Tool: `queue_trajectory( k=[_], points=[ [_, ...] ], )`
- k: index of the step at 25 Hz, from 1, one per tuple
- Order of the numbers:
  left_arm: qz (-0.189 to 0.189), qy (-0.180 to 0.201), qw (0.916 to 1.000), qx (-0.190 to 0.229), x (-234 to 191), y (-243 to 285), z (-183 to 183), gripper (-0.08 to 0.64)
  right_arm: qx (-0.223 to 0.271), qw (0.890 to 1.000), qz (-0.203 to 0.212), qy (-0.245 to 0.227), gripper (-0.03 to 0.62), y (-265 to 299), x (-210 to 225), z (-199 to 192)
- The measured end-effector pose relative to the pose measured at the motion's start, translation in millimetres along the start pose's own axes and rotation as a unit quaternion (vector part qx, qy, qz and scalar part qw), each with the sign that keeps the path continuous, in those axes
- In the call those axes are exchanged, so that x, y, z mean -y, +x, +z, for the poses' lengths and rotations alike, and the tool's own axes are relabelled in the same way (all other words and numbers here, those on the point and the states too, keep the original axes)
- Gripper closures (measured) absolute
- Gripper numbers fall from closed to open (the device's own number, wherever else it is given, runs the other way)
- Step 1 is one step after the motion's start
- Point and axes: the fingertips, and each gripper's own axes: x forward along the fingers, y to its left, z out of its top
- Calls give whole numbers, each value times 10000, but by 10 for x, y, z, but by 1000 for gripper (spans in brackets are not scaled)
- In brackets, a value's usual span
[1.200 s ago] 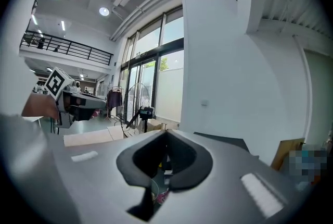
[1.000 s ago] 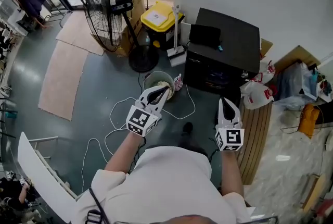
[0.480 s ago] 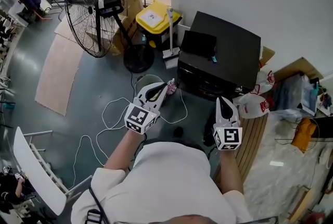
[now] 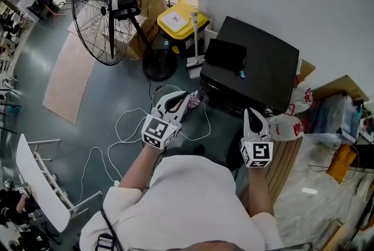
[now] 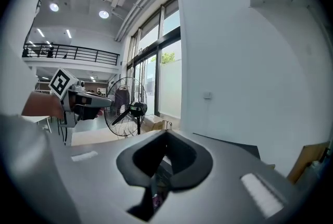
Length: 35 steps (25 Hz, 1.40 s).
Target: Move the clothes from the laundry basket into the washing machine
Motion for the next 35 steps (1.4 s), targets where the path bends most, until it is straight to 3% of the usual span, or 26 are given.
queue_trajectory(
  k=[15, 25, 35],
  points=[
    [122, -46, 9999, -40, -255, -296, -118, 554, -206, 9997, 135, -39, 581, 182, -255, -120],
    [302, -105, 9994, -151, -816, -803, -114, 555, -174, 9994, 294, -50, 581, 439, -844, 44],
    [223, -311, 9989, -276, -1053, -973, -368, 555, -412, 9982, 424, -122, 581, 652, -1223, 25]
  ],
)
